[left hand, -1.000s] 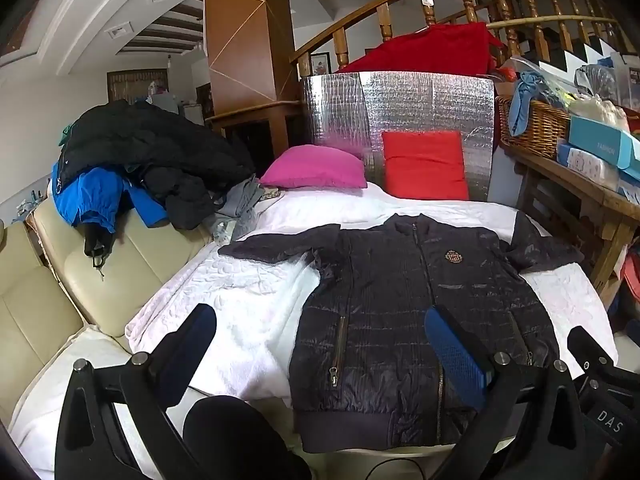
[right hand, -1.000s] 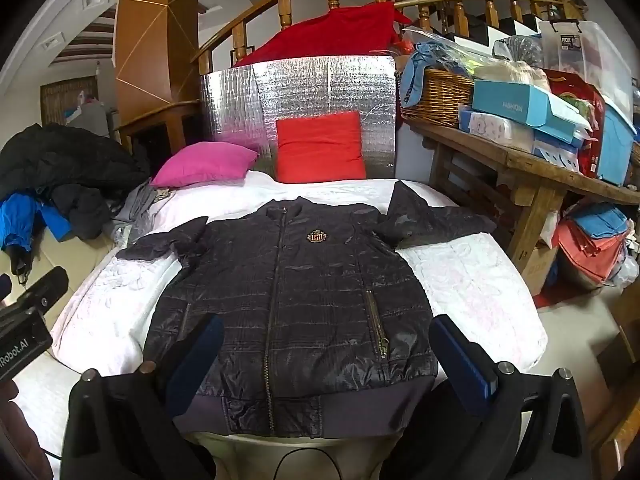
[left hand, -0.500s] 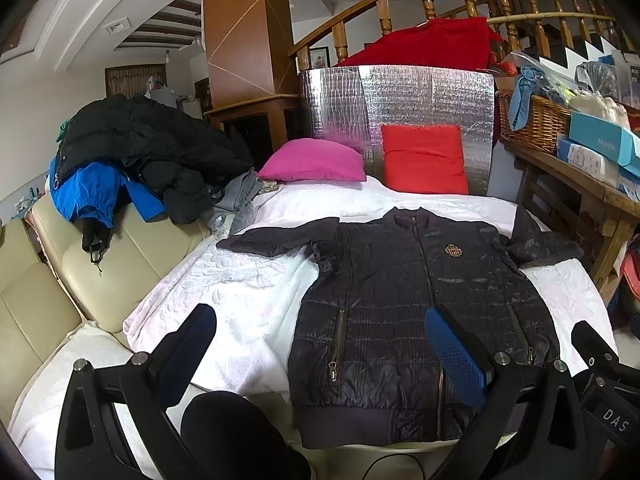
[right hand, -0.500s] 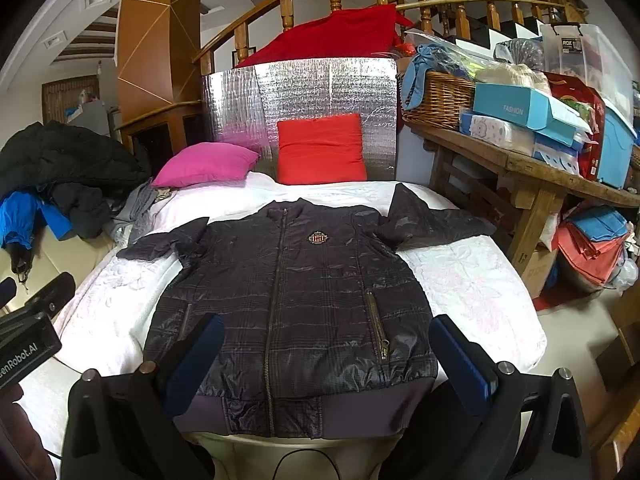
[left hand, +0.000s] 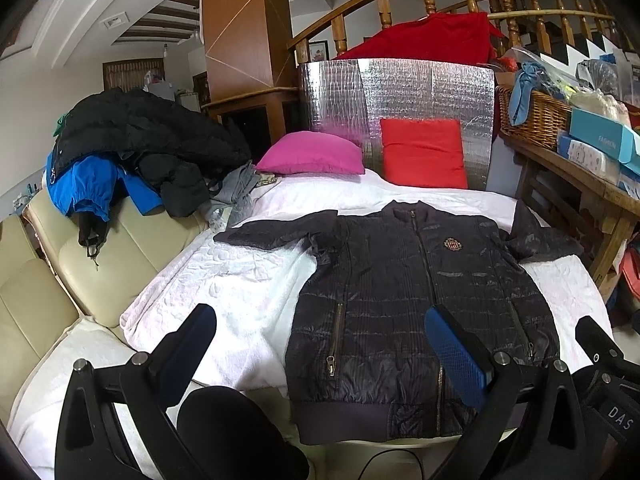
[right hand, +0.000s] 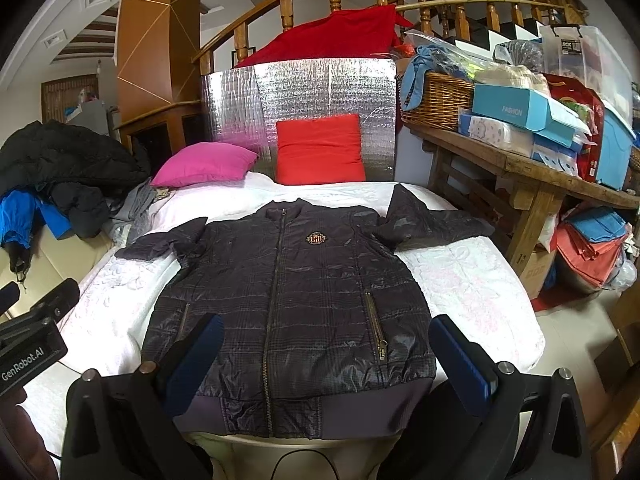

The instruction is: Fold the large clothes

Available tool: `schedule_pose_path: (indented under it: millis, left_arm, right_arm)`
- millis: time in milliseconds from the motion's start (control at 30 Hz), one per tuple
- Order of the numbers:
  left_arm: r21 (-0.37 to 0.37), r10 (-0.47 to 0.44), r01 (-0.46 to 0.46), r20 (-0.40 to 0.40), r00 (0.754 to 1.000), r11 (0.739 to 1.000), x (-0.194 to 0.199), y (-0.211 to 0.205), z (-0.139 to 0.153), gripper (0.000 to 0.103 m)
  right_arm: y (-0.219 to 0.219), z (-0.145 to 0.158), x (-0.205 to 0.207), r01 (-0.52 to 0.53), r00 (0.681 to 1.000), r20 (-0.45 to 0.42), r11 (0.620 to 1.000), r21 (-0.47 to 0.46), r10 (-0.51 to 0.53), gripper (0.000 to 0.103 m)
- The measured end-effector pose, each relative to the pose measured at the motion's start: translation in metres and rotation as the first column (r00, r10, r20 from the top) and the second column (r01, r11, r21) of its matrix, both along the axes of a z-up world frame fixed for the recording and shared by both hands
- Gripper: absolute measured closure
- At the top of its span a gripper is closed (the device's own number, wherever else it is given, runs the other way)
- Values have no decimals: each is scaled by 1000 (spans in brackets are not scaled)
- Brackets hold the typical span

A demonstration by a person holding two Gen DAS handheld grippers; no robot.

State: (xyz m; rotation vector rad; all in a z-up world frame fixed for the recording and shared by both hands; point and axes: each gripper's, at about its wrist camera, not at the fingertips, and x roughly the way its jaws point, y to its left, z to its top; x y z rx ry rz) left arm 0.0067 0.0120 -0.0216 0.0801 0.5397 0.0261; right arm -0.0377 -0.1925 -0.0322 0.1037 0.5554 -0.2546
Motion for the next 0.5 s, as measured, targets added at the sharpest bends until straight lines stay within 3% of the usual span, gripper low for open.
schedule_pose_path:
  millis: [500]
  left_arm:
    - [-12,-8,7,-37,999,1000,18,-4,-13,0]
  right_arm:
    - [-7,-9,8,22,999,-32,1000,-5,-22,0]
